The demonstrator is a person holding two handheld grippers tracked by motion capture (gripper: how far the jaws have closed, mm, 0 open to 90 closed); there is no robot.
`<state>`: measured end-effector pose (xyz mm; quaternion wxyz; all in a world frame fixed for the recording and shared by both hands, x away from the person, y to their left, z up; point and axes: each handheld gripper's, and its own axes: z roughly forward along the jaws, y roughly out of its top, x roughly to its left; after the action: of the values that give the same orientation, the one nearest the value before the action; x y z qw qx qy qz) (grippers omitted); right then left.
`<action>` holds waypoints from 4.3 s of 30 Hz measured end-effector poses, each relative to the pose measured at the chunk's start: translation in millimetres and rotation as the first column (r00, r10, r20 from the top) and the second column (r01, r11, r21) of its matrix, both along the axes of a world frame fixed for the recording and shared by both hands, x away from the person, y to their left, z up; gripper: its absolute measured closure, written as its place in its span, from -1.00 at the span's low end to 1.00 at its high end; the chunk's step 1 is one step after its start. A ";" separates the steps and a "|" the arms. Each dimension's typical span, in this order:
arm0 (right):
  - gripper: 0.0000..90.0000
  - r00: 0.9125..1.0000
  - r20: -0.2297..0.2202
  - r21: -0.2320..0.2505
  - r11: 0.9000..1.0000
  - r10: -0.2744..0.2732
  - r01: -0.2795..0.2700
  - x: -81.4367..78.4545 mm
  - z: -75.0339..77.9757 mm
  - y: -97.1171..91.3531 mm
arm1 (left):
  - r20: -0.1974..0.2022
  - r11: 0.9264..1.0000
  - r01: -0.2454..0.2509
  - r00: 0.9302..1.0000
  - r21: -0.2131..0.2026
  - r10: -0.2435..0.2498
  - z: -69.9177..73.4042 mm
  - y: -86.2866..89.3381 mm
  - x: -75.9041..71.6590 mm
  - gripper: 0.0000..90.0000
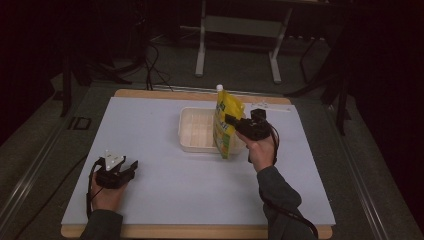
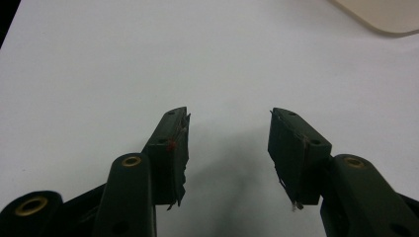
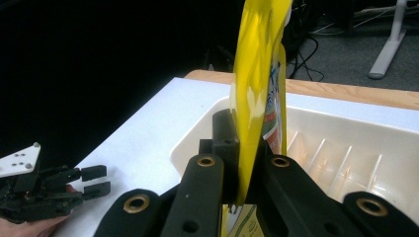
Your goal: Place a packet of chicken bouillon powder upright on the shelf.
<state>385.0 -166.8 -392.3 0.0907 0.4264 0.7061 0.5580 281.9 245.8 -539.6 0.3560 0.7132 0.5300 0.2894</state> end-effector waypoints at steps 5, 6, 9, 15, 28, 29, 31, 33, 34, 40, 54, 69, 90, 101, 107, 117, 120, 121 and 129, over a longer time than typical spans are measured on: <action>1.00 1.000 0.011 -0.001 1.000 -0.009 0.009 1.5 0.5 2.3 | 0.000 1.000 0.001 1.000 0.002 -0.001 0.0 -0.1 0.1 0.10; 1.00 1.000 0.013 -0.002 1.000 -0.011 0.011 1.6 0.8 2.8 | 0.000 1.000 0.001 1.000 0.003 -0.001 0.0 0.0 0.1 0.10; 1.00 1.000 0.022 -0.002 1.000 -0.015 0.015 2.4 1.2 4.9 | 0.000 1.000 0.001 1.000 0.002 -0.001 0.0 0.1 0.1 0.10; 1.00 0.999 0.030 -0.003 1.000 -0.024 0.024 5.3 1.0 8.0 | 0.001 1.000 0.001 1.000 0.002 -0.001 0.1 0.1 0.0 0.10; 1.00 0.997 0.057 -0.009 0.998 -0.057 0.058 13.2 -4.0 11.1 | 0.001 1.000 0.001 1.000 0.002 -0.001 0.1 0.1 -0.1 0.10; 1.00 0.996 0.060 -0.011 0.998 -0.060 0.061 13.8 -4.5 11.5 | 0.001 1.000 0.002 1.000 0.002 -0.002 0.1 0.1 -0.1 0.10; 1.00 0.996 0.063 -0.011 0.998 -0.066 0.067 14.9 -5.4 12.0 | 0.001 1.000 0.001 1.000 0.002 -0.001 0.1 0.0 -0.1 0.10; 1.00 0.994 0.070 -0.013 0.997 -0.078 0.079 16.4 -6.6 13.0 | 0.001 1.000 0.001 1.000 0.001 -0.001 0.1 0.0 -0.1 0.10; 1.00 0.994 0.073 -0.012 0.997 -0.081 0.082 16.9 -7.1 13.4 | 0.001 1.000 0.000 1.000 0.000 0.000 0.2 0.1 -0.2 0.10; 1.00 0.989 0.105 -0.037 0.993 -0.104 0.108 19.6 -12.5 19.0 | 0.000 1.000 0.001 1.000 -0.001 -0.001 0.2 0.1 -0.1 0.10; 1.00 0.975 0.169 -0.067 0.985 -0.147 0.160 25.0 -19.4 32.6 | 0.003 1.000 0.002 1.000 -0.003 -0.002 0.4 0.7 -0.2 0.10; 1.00 0.977 0.165 -0.084 0.985 -0.137 0.152 26.4 -31.4 41.4 | 0.007 1.000 0.004 1.000 -0.004 -0.004 0.4 0.6 -0.3 0.10; 1.00 0.982 0.116 -0.158 0.974 -0.147 0.164 16.3 -45.5 39.5 | 0.009 1.000 0.004 1.000 -0.002 -0.004 0.4 0.3 -0.5 0.09; 0.42 0.997 0.052 -0.237 0.969 -0.066 0.076 17.3 -35.4 40.1 | 0.006 1.000 0.004 1.000 -0.003 -0.003 0.3 0.4 -0.3 0.09; 0.13 0.998 0.048 -0.303 0.951 -0.041 0.053 14.6 -29.0 38.9 | 0.004 1.000 0.002 1.000 -0.003 -0.002 0.3 0.4 -0.1 0.09; -0.06 1.000 0.003 -0.382 0.924 0.015 -0.013 4.1 -25.2 31.1 | 0.003 1.000 0.002 1.000 -0.004 -0.002 0.2 0.4 0.0 0.09; -0.08 0.999 -0.015 -0.402 0.915 0.033 -0.036 -1.1 -26.7 28.7 | 0.002 1.000 0.000 1.000 -0.005 0.000 0.2 0.5 0.1 0.09; -0.08 0.999 -0.019 -0.406 0.913 0.038 -0.043 -3.5 -27.1 27.8 | 0.004 1.000 0.000 1.000 -0.005 0.000 0.2 0.6 0.1 0.09; -0.08 0.997 -0.058 -0.422 0.903 0.060 -0.079 -23.6 -38.6 12.7 | 0.002 1.000 -0.005 1.000 -0.007 0.005 0.1 0.7 0.3 0.09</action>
<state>361.4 -154.1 -430.9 0.1459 0.3831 0.8270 0.3848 282.2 246.5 -539.5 0.3582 0.7104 0.5323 0.2891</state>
